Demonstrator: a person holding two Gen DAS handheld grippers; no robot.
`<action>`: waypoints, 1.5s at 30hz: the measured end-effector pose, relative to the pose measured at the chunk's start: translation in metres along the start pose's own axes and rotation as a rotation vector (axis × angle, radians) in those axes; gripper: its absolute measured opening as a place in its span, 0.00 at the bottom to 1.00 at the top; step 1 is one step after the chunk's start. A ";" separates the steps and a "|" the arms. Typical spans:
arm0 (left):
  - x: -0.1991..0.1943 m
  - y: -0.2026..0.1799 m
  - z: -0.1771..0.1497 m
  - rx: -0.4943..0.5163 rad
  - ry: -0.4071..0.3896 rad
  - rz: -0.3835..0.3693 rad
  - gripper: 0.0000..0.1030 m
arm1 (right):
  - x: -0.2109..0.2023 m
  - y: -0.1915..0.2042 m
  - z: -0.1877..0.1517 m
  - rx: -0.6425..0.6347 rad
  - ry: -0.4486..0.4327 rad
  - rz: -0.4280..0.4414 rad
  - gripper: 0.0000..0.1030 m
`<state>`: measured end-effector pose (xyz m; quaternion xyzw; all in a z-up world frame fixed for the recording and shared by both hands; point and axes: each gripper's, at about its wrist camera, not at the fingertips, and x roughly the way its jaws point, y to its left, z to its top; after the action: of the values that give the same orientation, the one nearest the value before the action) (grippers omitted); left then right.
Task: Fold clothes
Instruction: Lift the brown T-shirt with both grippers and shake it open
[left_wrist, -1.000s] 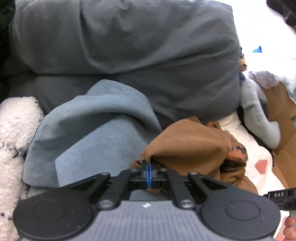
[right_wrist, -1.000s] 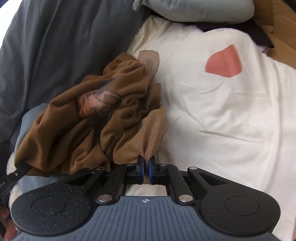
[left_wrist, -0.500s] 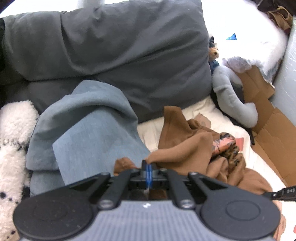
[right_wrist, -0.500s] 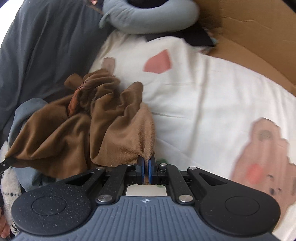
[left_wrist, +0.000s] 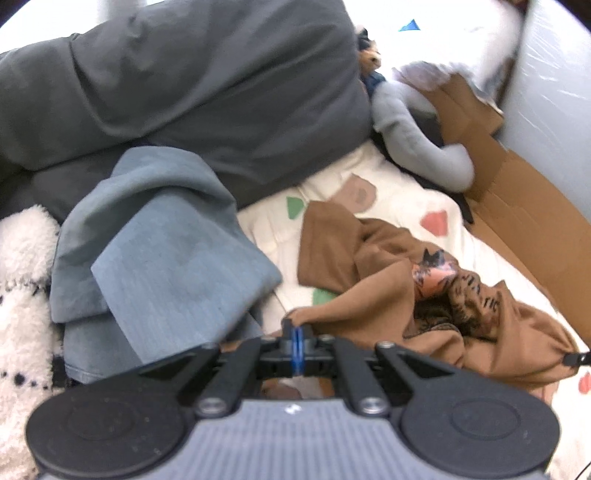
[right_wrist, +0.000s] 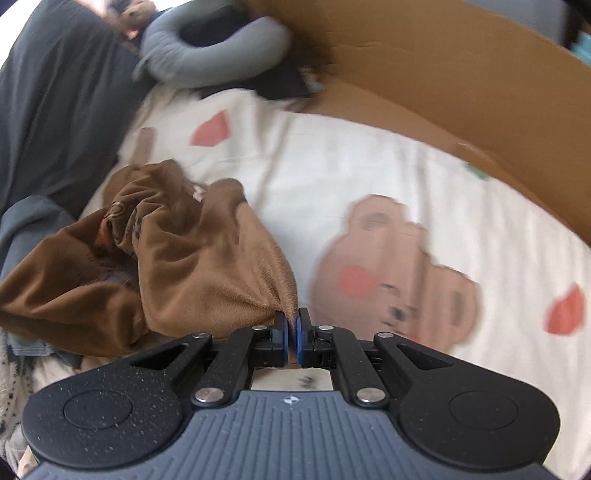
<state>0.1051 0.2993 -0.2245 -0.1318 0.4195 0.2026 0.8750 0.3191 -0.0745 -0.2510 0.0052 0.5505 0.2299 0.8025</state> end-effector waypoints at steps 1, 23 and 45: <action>-0.003 -0.001 -0.002 0.005 0.005 -0.007 0.01 | -0.007 -0.009 -0.004 0.013 -0.005 -0.017 0.01; -0.072 -0.040 -0.003 0.135 0.032 -0.130 0.01 | -0.122 -0.138 -0.048 0.207 -0.088 -0.259 0.01; -0.065 -0.045 -0.001 0.142 0.091 -0.119 0.01 | -0.160 -0.219 -0.026 0.332 -0.153 -0.418 0.01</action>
<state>0.0879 0.2432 -0.1712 -0.1030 0.4637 0.1138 0.8726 0.3295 -0.3365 -0.1771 0.0404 0.5074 -0.0353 0.8601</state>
